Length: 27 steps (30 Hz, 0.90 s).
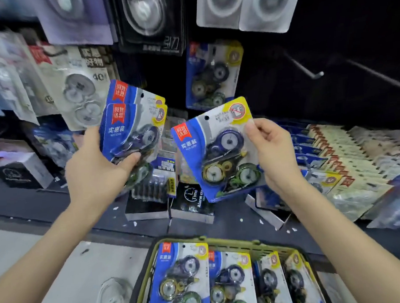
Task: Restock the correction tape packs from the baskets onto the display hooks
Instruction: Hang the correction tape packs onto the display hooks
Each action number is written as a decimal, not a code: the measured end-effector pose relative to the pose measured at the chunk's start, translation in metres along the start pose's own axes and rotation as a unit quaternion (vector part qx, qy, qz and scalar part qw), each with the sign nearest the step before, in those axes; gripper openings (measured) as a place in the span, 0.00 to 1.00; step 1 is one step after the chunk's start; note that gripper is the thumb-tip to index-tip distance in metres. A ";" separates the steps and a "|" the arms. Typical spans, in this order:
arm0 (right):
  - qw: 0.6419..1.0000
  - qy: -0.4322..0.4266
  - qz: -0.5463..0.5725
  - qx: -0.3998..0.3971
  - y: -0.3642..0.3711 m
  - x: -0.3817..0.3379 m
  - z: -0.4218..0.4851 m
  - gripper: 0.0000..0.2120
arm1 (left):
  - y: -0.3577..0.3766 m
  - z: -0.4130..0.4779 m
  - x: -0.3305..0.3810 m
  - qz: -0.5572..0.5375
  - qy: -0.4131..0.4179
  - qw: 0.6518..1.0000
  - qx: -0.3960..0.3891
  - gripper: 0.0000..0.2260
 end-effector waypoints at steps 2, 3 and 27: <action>0.999 -0.011 0.028 0.032 0.005 -0.014 0.015 0.10 | 0.000 0.008 0.005 -0.023 -0.001 0.999 0.029 0.21; 0.998 -0.013 0.042 0.045 0.007 -0.020 0.022 0.10 | 0.000 0.011 0.008 -0.034 -0.004 0.998 0.043 0.21; 0.991 -0.064 -0.010 0.113 0.006 -0.046 0.054 0.11 | 0.014 0.048 0.017 -0.100 -0.017 0.994 0.032 0.22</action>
Point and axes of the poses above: each hand's wrist, its own z-axis towards the middle knuckle, its own y-axis out of the palm, x = y × z, the point moved 1 cm from there along z, towards the middle knuckle, and after that the axes turned 2 degrees about -x, right-handed, at the moved point
